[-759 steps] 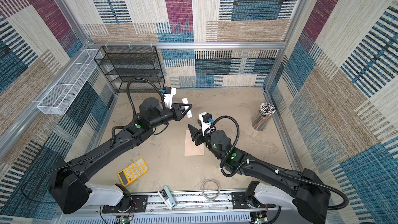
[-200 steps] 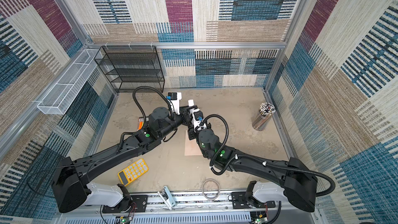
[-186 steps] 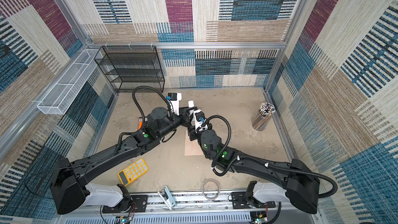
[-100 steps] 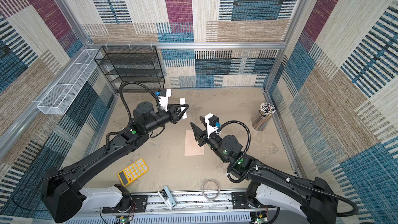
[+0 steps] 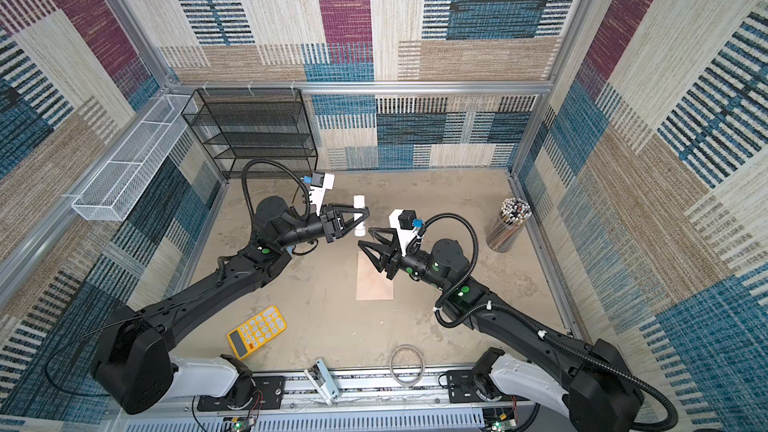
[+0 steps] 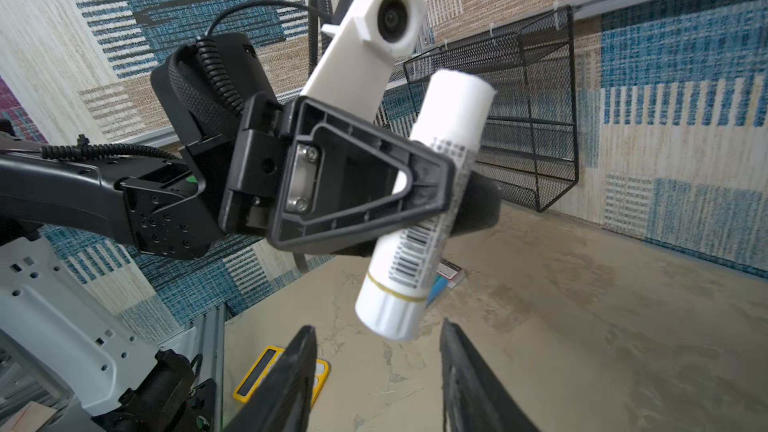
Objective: Place the letter into the envelope and seal it
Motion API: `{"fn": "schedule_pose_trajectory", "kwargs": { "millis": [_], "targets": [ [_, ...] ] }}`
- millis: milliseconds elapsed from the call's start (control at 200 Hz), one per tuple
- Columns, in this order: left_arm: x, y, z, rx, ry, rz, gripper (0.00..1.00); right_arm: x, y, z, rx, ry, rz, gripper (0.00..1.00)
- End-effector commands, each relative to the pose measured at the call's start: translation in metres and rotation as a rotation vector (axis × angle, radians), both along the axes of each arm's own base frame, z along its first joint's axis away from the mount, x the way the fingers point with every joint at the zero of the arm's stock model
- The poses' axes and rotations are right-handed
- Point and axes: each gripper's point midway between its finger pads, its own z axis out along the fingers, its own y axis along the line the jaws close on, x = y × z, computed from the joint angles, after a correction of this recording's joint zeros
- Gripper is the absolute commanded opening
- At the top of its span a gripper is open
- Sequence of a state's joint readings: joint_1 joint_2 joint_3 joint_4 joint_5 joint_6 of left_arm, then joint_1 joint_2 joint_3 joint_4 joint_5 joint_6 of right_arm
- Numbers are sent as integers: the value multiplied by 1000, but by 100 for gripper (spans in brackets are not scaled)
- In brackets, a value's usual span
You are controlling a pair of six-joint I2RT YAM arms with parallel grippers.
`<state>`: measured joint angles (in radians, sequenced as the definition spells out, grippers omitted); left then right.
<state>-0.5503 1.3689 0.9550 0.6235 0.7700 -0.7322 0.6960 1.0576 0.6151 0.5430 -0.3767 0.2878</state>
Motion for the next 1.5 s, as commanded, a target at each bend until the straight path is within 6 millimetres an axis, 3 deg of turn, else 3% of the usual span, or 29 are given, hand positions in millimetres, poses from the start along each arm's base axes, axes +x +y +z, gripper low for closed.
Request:
{"fn": "schedule_pose_trajectory", "kwargs": {
  "millis": [0, 205, 801, 1157, 1307, 1498],
  "targets": [
    [-13, 0, 13, -38, -50, -64, 0, -14, 6, 23, 91, -19, 113, 50],
    [-16, 1, 11, -36, -56, -68, 0, -15, 16, 19, 86, 13, 174, 47],
    [-16, -2, 8, -39, -52, -81, 0, -13, 19, 18, 93, 32, 189, 29],
    [-18, -11, -7, 14, -42, -84, 0, -12, 17, 24, 113, 32, 171, 23],
    [-11, -12, -26, 97, -10, 1, 0, -4, 11, 31, 111, 23, 107, 18],
    [5, -7, -42, 209, -7, 197, 0, 17, -7, 37, 114, 9, -115, 10]
  ]
}}
